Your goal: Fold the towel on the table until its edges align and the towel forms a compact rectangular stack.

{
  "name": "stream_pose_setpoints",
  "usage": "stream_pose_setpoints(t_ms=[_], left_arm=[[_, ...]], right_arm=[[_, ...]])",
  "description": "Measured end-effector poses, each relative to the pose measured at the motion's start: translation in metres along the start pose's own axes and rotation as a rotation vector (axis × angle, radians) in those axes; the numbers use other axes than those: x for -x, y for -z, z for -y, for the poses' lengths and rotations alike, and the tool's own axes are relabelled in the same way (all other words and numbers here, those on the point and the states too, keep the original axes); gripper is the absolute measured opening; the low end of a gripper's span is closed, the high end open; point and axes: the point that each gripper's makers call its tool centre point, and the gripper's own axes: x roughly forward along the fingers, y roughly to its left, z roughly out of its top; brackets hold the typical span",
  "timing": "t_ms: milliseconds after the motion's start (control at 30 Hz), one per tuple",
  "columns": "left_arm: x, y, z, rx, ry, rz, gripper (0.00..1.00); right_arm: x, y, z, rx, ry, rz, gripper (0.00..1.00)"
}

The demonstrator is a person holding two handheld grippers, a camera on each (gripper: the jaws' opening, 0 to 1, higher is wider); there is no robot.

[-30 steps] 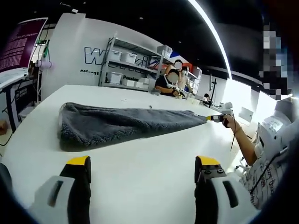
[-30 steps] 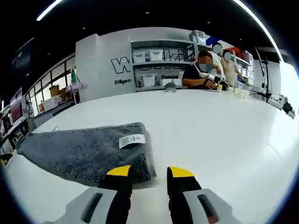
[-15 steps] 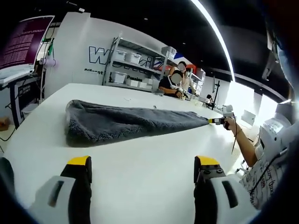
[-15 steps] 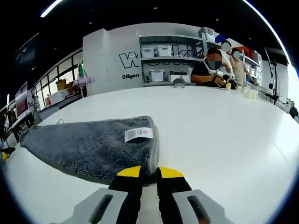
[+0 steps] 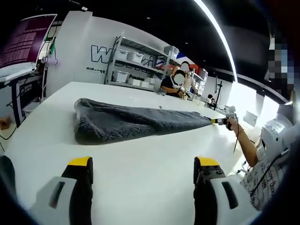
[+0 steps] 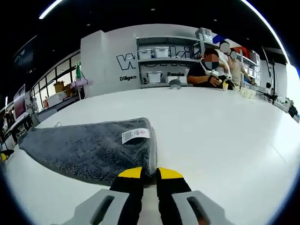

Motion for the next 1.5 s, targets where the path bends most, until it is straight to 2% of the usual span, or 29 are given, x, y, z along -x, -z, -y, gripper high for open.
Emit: stream_pose_setpoints(t_ms=[233, 500, 733, 1033, 1167, 1200, 1300, 1500], left_arm=[[-0.001, 0.000, -0.001, 0.006, -0.001, -0.003, 0.92], [-0.002, 0.000, -0.001, 0.005, 0.000, -0.006, 0.91], [-0.009, -0.004, -0.004, 0.007, 0.004, -0.007, 0.90], [-0.019, -0.020, -0.015, -0.018, 0.011, -0.014, 0.90], [-0.026, -0.036, -0.029, -0.029, -0.003, 0.000, 0.89], [-0.029, -0.042, -0.032, -0.029, 0.010, 0.013, 0.89], [-0.035, -0.054, -0.039, -0.025, 0.014, 0.021, 0.87], [-0.051, -0.063, -0.047, -0.056, 0.019, 0.010, 0.78]], right_arm=[[0.001, -0.002, 0.020, 0.020, 0.035, -0.020, 0.11], [0.001, -0.004, 0.041, 0.095, 0.086, -0.074, 0.11], [-0.002, -0.006, 0.044, 0.103, 0.085, -0.084, 0.11], [-0.005, -0.009, 0.043, 0.105, 0.078, -0.078, 0.11], [-0.005, -0.011, 0.042, 0.108, 0.078, -0.074, 0.11], [-0.005, -0.011, 0.042, 0.107, 0.078, -0.071, 0.11], [-0.005, -0.012, 0.042, 0.102, 0.077, -0.065, 0.11], [-0.007, -0.014, 0.044, 0.114, 0.083, -0.066, 0.11]])
